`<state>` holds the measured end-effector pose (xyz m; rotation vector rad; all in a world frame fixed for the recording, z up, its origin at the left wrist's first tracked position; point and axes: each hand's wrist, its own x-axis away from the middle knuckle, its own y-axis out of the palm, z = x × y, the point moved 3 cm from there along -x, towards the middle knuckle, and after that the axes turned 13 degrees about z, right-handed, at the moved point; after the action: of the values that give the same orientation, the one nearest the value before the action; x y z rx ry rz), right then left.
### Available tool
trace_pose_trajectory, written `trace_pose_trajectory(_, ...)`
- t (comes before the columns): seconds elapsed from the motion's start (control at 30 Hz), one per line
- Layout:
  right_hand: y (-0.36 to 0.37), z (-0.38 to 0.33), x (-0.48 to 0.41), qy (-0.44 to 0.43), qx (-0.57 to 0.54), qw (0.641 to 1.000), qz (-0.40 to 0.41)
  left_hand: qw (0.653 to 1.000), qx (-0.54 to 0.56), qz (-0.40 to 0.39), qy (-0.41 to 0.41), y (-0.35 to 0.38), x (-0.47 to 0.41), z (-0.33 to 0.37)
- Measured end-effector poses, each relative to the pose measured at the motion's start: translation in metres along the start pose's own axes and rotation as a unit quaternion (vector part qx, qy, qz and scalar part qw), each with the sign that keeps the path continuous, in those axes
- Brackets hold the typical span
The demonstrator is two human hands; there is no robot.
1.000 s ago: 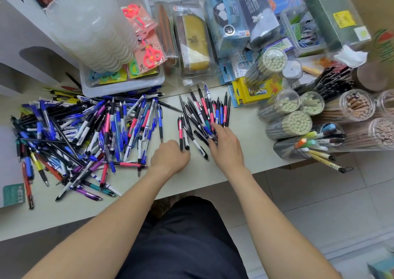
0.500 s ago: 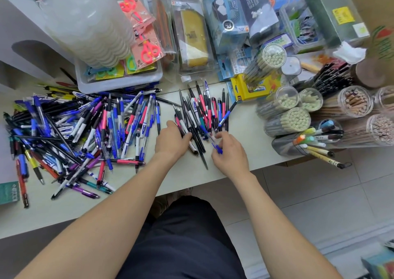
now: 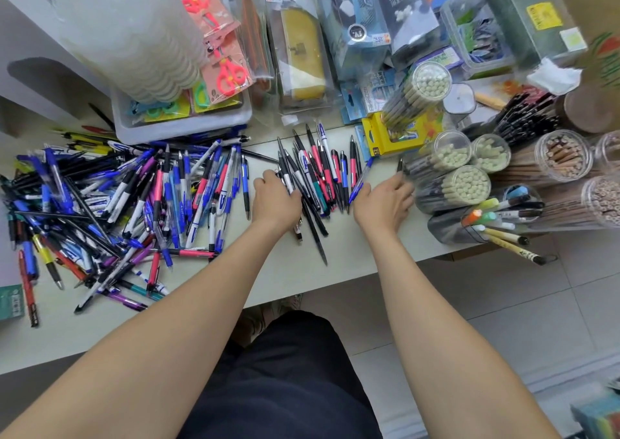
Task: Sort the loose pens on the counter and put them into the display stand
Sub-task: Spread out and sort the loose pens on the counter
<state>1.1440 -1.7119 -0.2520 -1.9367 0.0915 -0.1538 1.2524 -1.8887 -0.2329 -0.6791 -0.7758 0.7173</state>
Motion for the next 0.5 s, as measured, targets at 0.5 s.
trace_pose_trajectory(0.5, 0.0088, -0.0003, -0.0106, 0.043, -0.087, 0.995, 0.004, 0.995, 0.053, -0.079, -0.012, 0.0076, 0.0027, 0.0090)
